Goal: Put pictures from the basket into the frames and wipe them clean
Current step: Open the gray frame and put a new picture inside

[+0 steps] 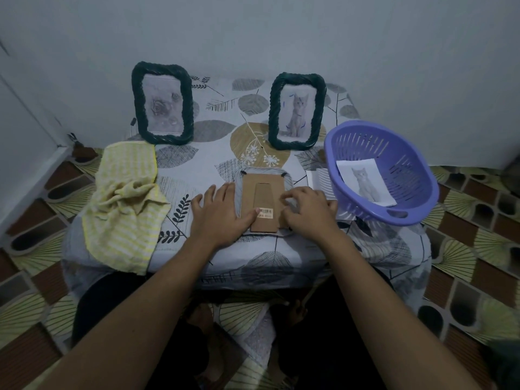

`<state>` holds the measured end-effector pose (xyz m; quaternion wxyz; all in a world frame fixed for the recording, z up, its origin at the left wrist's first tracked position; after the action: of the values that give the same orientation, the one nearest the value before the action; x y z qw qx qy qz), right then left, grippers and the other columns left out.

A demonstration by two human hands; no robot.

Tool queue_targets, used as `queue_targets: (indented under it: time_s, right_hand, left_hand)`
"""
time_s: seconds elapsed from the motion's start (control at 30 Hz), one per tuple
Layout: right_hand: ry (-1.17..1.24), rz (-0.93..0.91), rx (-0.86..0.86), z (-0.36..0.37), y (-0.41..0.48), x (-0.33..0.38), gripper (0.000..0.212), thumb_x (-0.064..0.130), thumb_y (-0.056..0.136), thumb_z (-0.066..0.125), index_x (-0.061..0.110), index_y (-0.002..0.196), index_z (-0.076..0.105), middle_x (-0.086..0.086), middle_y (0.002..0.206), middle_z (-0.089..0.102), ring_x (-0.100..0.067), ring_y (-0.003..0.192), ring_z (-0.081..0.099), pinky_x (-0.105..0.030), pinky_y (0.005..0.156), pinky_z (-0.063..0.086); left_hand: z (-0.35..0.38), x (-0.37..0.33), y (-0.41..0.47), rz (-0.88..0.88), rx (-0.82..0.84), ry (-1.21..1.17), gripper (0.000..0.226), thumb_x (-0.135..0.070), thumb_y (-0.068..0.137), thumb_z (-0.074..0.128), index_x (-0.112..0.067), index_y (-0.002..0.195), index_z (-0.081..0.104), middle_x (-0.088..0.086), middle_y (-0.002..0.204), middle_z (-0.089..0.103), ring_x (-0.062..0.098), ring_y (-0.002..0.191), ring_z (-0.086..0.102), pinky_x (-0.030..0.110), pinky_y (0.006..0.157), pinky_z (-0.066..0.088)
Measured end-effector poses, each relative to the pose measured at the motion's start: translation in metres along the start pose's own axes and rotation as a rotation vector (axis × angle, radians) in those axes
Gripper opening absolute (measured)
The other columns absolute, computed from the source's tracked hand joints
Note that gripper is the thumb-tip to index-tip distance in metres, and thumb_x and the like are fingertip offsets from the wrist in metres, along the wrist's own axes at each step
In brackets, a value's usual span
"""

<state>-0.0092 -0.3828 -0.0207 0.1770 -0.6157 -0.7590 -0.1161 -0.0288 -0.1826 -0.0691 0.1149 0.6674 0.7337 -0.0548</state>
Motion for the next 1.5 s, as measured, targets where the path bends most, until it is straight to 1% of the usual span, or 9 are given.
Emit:
queue_targets:
  time_s: [0.13,0.3,0.57,0.87,1.03,1.2,1.33,1.43,1.5]
  right_hand:
    - [-0.135,0.004,-0.017,-0.005,-0.015,-0.004,0.024,0.044,0.088,0.057,0.035,0.109,0.064,0.007,0.125,0.053,-0.018,0.124,0.041,-0.041,0.097,0.024]
    - [-0.257,-0.013,-0.060,-0.011,-0.030,-0.003,0.024,0.054,0.085,0.057,0.034,0.095,0.066,0.008,0.118,0.055,-0.019,0.119,0.045,-0.041,0.093,0.025]
    - [-0.272,0.042,-0.121,-0.017,-0.040,0.002,0.026,0.057,0.085,0.065,0.035,0.092,0.075,0.016,0.125,0.060,-0.018,0.122,0.046,-0.040,0.092,0.024]
    - [-0.414,0.027,-0.149,-0.015,-0.042,0.010,0.033,0.060,0.088,0.059,0.036,0.102,0.077,0.020,0.134,0.059,-0.018,0.123,0.043,-0.040,0.087,0.021]
    - [-0.323,0.051,-0.123,-0.012,-0.039,0.006,0.024,0.054,0.088,0.063,0.037,0.097,0.077,0.022,0.134,0.058,-0.017,0.124,0.040,-0.040,0.088,0.022]
    - [-0.117,0.124,-0.090,-0.006,-0.036,-0.001,0.011,0.043,0.088,0.068,0.037,0.091,0.077,0.024,0.129,0.059,-0.015,0.123,0.037,-0.033,0.073,0.006]
    - [-0.063,0.120,-0.080,-0.002,-0.037,-0.001,0.013,0.033,0.089,0.064,0.040,0.090,0.075,0.027,0.125,0.060,-0.011,0.118,0.037,-0.032,0.071,0.008]
    - [-0.084,0.124,-0.110,-0.005,-0.039,-0.001,0.011,0.036,0.089,0.065,0.041,0.090,0.074,0.026,0.125,0.060,-0.012,0.119,0.039,-0.032,0.073,0.007]
    - [-0.107,0.136,-0.121,-0.008,-0.040,-0.002,0.006,0.041,0.087,0.069,0.040,0.090,0.074,0.024,0.127,0.059,-0.014,0.122,0.039,-0.034,0.079,0.010]
  left_hand:
    - [-0.001,0.000,0.000,0.000,-0.002,-0.006,0.097,-0.084,0.083,0.019,-0.019,0.155,0.021,0.001,0.162,0.027,0.026,0.149,0.019,0.052,0.115,0.016]
    - [-0.001,0.000,0.000,0.000,0.000,-0.014,0.099,-0.086,0.081,0.016,-0.020,0.155,0.021,0.001,0.162,0.027,0.026,0.149,0.019,0.052,0.115,0.016]
    - [-0.002,0.001,-0.001,0.004,-0.006,-0.024,0.099,-0.086,0.080,0.016,-0.021,0.155,0.021,0.001,0.161,0.028,0.026,0.148,0.020,0.052,0.115,0.016]
    - [-0.001,0.001,-0.001,0.004,-0.002,-0.025,0.098,-0.085,0.081,0.017,-0.021,0.155,0.021,0.001,0.161,0.028,0.026,0.149,0.020,0.052,0.115,0.016]
    - [-0.002,0.001,-0.001,0.007,-0.010,-0.028,0.098,-0.085,0.082,0.018,-0.020,0.155,0.022,0.002,0.161,0.028,0.026,0.148,0.020,0.052,0.115,0.016]
    - [-0.001,0.002,-0.001,0.001,-0.006,-0.026,0.100,-0.086,0.081,0.016,-0.020,0.155,0.021,0.001,0.162,0.027,0.026,0.149,0.020,0.053,0.115,0.016]
    - [-0.001,0.001,-0.001,-0.001,-0.008,-0.025,0.097,-0.085,0.083,0.020,-0.020,0.155,0.021,0.001,0.162,0.027,0.026,0.149,0.019,0.053,0.115,0.016]
    - [-0.001,0.002,0.000,-0.002,-0.005,-0.028,0.096,-0.084,0.083,0.020,-0.021,0.155,0.021,0.001,0.162,0.026,0.025,0.149,0.019,0.052,0.115,0.016]
    - [0.000,0.002,0.000,-0.001,-0.007,-0.031,0.096,-0.085,0.083,0.021,-0.021,0.155,0.021,0.000,0.162,0.027,0.025,0.149,0.019,0.052,0.115,0.016]
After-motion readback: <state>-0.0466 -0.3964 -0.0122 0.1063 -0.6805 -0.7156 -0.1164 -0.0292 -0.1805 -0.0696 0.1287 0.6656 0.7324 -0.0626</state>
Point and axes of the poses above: each hand's wrist, its own y-axis towards the middle knuckle, its own z-axis out of the palm, x = y × z, the point moved 6 cm from there along y, towards the middle knuckle
